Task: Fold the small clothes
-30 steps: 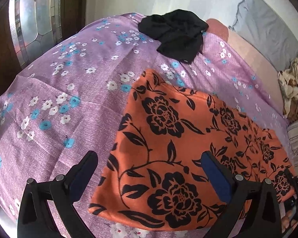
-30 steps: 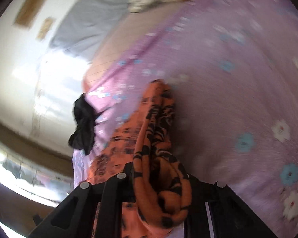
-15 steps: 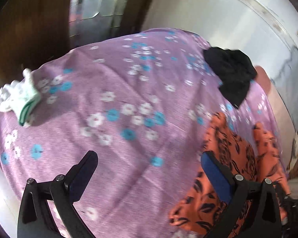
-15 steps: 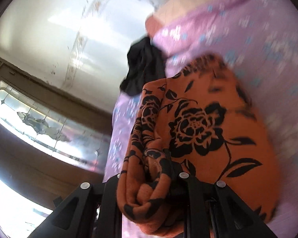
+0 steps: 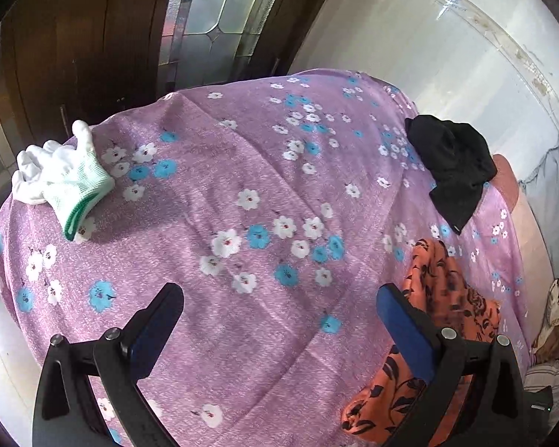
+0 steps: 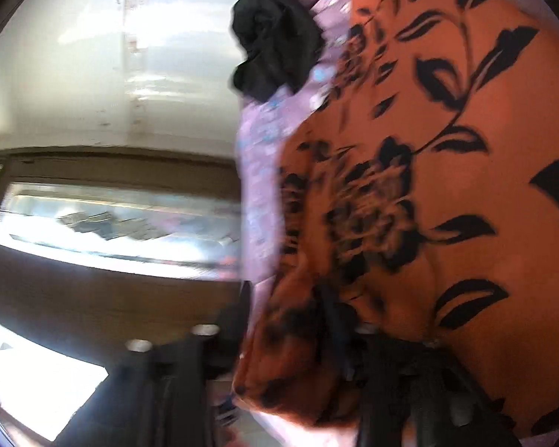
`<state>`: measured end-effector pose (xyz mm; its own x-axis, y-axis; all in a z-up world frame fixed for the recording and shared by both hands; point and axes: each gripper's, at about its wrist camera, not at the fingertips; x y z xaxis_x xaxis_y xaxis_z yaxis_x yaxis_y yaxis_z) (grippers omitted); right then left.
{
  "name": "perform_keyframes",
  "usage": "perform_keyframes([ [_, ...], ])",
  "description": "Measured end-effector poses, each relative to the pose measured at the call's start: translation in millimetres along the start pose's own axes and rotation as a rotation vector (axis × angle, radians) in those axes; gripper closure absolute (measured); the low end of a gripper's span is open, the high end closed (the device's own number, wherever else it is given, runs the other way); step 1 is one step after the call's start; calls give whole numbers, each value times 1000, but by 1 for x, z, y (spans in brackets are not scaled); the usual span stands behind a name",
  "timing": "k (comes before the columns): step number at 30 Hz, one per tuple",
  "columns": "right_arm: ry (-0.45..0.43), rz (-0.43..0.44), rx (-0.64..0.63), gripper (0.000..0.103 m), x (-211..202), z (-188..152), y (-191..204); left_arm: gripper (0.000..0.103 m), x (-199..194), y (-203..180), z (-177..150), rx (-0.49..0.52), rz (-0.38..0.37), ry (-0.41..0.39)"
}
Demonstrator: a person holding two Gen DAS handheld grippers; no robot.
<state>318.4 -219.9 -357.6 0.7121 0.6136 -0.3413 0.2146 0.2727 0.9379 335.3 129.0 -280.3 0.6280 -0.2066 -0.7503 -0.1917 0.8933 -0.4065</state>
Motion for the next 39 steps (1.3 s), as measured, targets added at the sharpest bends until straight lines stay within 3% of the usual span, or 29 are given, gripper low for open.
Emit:
perform_keyframes([
  [2, 61, 75, -20, 32, -6, 2, 8, 0, -1, -10, -2, 27, -17, -10],
  [5, 80, 49, -132, 31, -28, 0, 21, 0, -5, -30, -5, 79, -53, -32],
  [10, -84, -68, -234, 35, -91, 19, 18, 0, -14, -75, -23, 200, -185, -54],
  [14, -146, -141, -160, 60, -114, 38, -14, 0, -24, -125, -48, 376, -243, -105],
  [16, -107, -205, -130, 67, -110, 42, -40, 0, -16, -141, -60, 448, -194, -91],
  [18, -60, -248, -93, 88, -101, 43, -59, 0, 10, -155, -74, 538, -58, -21],
  [19, -60, -252, -72, 94, -100, 45, -67, 0, 23, -157, -79, 567, 10, 22],
  [20, -55, -232, -46, 94, -100, 47, -72, 0, 45, -156, -85, 590, 101, 96],
  [21, -48, -225, -38, 94, -101, 50, -72, 0, 54, -152, -86, 582, 115, 133],
  [25, -77, -233, -108, 89, -101, 64, -53, 0, 65, -132, -73, 426, 30, 218],
  [30, -113, -272, -118, 89, -78, 107, -23, 0, 69, -129, -71, 413, 8, 238],
  [33, -121, -348, -74, 90, -51, 137, -23, 0, 73, -132, -72, 437, 5, 237],
  [35, -73, -464, -12, 95, -27, 154, -41, 0, 78, -132, -71, 437, -12, 254],
  [39, -78, -547, -73, 96, -7, 170, -37, 0, 85, -131, -65, 424, -40, 286],
])
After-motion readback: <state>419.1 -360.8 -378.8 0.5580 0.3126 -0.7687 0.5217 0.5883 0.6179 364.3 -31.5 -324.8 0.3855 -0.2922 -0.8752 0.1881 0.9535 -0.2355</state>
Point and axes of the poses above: each gripper's, at about its wrist camera, not at the fingertips, and x roughly the way its jaws point, y to its left, z to its top, and after that the axes turned 4 degrees about -z, right-handed
